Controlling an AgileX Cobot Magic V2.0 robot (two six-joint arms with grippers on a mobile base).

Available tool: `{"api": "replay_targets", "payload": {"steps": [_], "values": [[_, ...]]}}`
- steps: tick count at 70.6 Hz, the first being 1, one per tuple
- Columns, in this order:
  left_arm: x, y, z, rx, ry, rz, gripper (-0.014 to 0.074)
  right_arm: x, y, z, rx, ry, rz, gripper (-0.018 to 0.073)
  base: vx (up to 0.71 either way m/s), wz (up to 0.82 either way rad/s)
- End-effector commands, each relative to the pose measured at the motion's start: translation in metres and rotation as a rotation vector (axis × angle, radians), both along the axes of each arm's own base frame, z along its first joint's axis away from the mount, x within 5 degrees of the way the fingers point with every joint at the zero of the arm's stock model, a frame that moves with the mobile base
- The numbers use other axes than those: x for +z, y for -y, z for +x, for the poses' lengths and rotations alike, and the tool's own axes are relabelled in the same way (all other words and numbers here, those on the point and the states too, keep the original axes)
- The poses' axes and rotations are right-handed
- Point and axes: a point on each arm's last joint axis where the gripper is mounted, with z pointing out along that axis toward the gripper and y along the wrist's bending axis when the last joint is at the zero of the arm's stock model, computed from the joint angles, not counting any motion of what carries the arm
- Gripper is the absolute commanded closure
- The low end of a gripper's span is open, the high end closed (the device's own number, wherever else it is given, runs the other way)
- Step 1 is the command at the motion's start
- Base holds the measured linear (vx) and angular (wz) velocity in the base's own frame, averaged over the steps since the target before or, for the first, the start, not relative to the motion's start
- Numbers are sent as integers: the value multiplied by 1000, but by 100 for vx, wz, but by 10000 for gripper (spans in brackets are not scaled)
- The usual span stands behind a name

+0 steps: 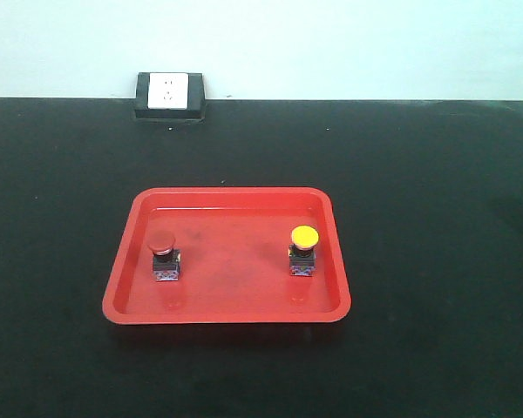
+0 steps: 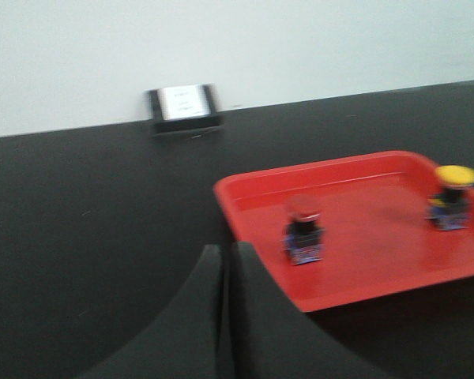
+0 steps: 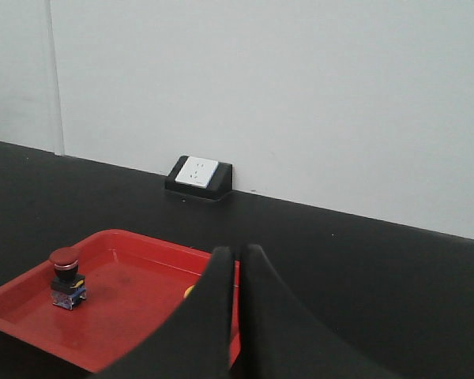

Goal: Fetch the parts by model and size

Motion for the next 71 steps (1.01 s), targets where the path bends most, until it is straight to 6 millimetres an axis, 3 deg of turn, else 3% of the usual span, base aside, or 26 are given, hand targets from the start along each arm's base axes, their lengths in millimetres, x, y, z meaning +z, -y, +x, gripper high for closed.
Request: {"api": "replay_targets", "payload": {"steps": [1,25,71], "values": [[-2,-2,3,80,126,-15,603,14,0,-1,1,81,19,569,0,0],[-51,-3,20,140,311,-39,603,14,0,-1,1,81,19,569,0,0],[-51,-3,20,139,287,-33,603,14,0,-1,1,81,19,569,0,0]]}}
